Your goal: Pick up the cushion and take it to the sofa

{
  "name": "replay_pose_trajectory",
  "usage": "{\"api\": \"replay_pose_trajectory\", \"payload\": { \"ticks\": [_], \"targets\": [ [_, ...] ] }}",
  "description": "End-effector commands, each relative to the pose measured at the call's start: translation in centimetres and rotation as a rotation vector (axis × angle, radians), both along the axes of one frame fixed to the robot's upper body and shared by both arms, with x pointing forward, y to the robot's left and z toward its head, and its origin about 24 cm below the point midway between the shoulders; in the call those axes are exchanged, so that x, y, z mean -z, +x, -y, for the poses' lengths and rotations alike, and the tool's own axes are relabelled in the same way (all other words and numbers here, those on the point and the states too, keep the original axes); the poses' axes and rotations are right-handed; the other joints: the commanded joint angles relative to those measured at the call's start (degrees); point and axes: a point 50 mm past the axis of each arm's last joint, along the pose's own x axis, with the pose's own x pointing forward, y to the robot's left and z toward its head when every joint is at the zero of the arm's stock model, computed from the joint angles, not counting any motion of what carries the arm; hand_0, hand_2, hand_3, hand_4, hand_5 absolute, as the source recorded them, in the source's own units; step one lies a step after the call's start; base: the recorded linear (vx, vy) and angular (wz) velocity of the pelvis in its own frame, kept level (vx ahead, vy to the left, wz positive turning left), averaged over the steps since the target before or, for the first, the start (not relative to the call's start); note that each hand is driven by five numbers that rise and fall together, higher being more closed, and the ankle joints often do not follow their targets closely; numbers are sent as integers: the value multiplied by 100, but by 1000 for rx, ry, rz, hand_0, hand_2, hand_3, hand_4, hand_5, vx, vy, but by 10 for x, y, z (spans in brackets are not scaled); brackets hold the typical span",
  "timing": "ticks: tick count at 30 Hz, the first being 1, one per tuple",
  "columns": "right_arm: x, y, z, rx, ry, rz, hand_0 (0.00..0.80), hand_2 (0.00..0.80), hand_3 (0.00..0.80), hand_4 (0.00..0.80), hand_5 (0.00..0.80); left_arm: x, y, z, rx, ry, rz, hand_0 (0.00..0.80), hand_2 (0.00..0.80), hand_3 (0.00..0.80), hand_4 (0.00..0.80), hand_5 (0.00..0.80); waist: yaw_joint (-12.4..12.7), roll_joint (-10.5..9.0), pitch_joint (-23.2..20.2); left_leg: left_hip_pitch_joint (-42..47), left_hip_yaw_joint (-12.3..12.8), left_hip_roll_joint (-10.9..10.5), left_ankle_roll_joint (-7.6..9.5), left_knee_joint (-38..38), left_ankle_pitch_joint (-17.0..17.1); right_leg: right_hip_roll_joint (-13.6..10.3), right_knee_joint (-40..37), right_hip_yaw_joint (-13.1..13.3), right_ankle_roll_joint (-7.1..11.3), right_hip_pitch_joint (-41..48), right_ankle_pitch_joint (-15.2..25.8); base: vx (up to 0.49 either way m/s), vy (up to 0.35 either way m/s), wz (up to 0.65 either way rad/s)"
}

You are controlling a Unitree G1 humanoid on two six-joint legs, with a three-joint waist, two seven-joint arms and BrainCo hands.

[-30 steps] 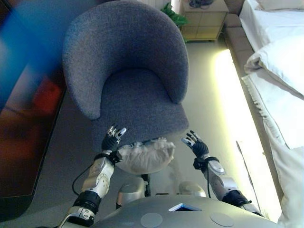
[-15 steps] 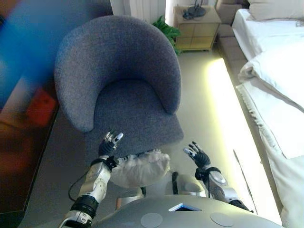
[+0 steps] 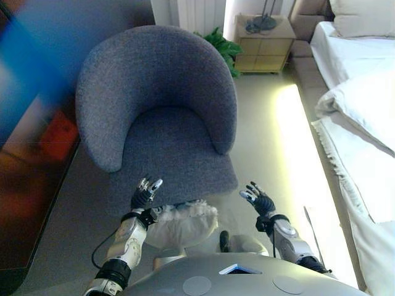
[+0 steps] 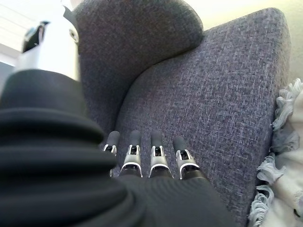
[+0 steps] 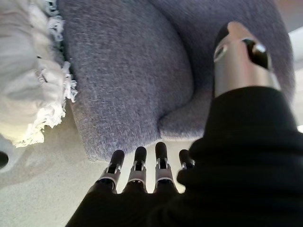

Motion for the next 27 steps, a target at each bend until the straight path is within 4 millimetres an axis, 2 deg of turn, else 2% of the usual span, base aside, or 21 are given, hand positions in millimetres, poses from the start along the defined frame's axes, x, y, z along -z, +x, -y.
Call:
{"api": "replay_pose_trajectory", "payload": {
  "ticks": [1, 4, 8, 11, 13, 15, 16, 18, 21, 22, 23, 24, 26, 27],
  "targets": [
    [-19, 28, -7, -46, 9, 129, 0, 0, 0, 0, 0, -11, 14, -4, -5, 16, 76, 0, 0, 0, 0, 0, 30, -303, 132, -478, 28, -156, 233, 429, 684, 21, -754, 125, 62, 699, 745, 68, 152, -8],
    [-18, 29, -4, -33, 2, 117, 0, 0, 0, 0, 0, -9, 16, 1, -13, -3, 51, 0, 0, 0, 0, 0, -8, -218, 22, -134, -67, -188, 264, -126, 430, -108, -739, 70, 149, 667, 711, 79, 165, -14],
    [-17, 27, -8, -36, 18, 116, 0, 0, 0, 0, 0, -5, 12, 2, 19, 9, 43, 0, 0, 0, 0, 0, -43, -97, -41, 106, -123, -272, 322, -384, 345, -202, -548, -2, 252, 583, 696, 59, 132, -8],
    [-17, 28, -18, -48, 35, 120, 0, 0, 0, 0, 0, -4, 12, 0, 42, 33, 48, 0, 0, 0, 0, 0, -59, -52, 4, 104, -65, -369, 484, -369, 284, -295, 119, -47, 386, 343, 806, 11, 88, -9],
    [-17, 27, -23, -56, 48, 119, 0, 0, 0, 0, 0, -6, 13, -5, 40, 46, 51, 0, 0, 0, 0, 0, -89, -25, 97, 145, 22, -367, 534, -358, 261, -267, 657, -120, 481, 69, 941, -4, 28, 0],
    [-17, 26, -26, -72, 56, 117, 0, 0, 0, 0, 0, -7, 14, -10, 29, 49, 56, 0, 0, 0, 0, 0, -115, -46, 139, 202, 73, -357, 512, -405, 267, -190, 503, -104, 469, 22, 964, 26, -32, -7],
    [-17, 25, -27, -83, 64, 118, 0, 0, 0, 0, 0, -10, 17, -12, 17, 42, 74, 0, 0, 0, 0, 0, -152, -89, 171, 248, 78, -374, 462, -423, 258, -49, -76, -52, 367, 80, 900, 57, -76, -20],
    [-16, 23, -27, -89, 69, 113, 0, 0, 0, 0, 0, -14, 21, -14, 0, 43, 89, 0, 0, 0, 0, 0, -142, -91, 237, 217, 56, -377, 451, -388, 251, -4, -257, -109, 258, 155, 777, 40, -92, -12],
    [-18, 29, -29, -124, 47, 126, 0, 0, 0, 0, 0, -14, 21, -7, -26, 8, 106, 0, 0, 0, 0, 0, -34, -201, 279, -45, 115, -387, 361, 45, 203, -7, -642, -90, 146, 262, 849, -17, -111, -1],
    [-18, 30, -28, -122, 45, 127, 0, 0, 0, 0, 0, -14, 21, -6, -22, 5, 107, 0, 0, 0, 0, 0, -21, -216, 287, -90, 149, -368, 334, 128, 224, -6, -683, -87, 136, 286, 863, 21, -101, 6],
    [-18, 34, -25, -95, 40, 128, 0, 0, 0, 0, 0, -14, 21, -1, 6, 4, 105, 0, 0, 0, 0, 0, 15, -280, 316, -246, 300, -219, 231, 407, 364, 0, -793, -106, 109, 406, 895, 38, -74, 15],
    [-18, 34, -23, -80, 39, 126, 0, 0, 0, 0, 0, -13, 19, 1, 19, 6, 102, 0, 0, 0, 0, 0, 22, -310, 314, -310, 335, -82, 193, 488, 476, 3, -810, -116, 84, 445, 891, 53, -51, 23],
    [-19, 34, -23, -72, 41, 122, 0, 0, 0, 0, 0, -13, 18, 2, 21, 3, 99, 0, 0, 0, 0, 0, 8, -329, 296, -314, 285, 66, 151, 469, 638, 13, -842, -94, 58, 494, 886, 62, 36, 18],
    [-18, 31, -22, -77, 38, 115, 0, 0, 0, 0, 0, -14, 18, 2, 6, -8, 99, 0, 0, 0, 0, 0, -31, -351, 258, -271, 223, 263, 109, 390, 819, 16, -894, -33, 42, 554, 886, 92, 100, 9]
  ]
}}
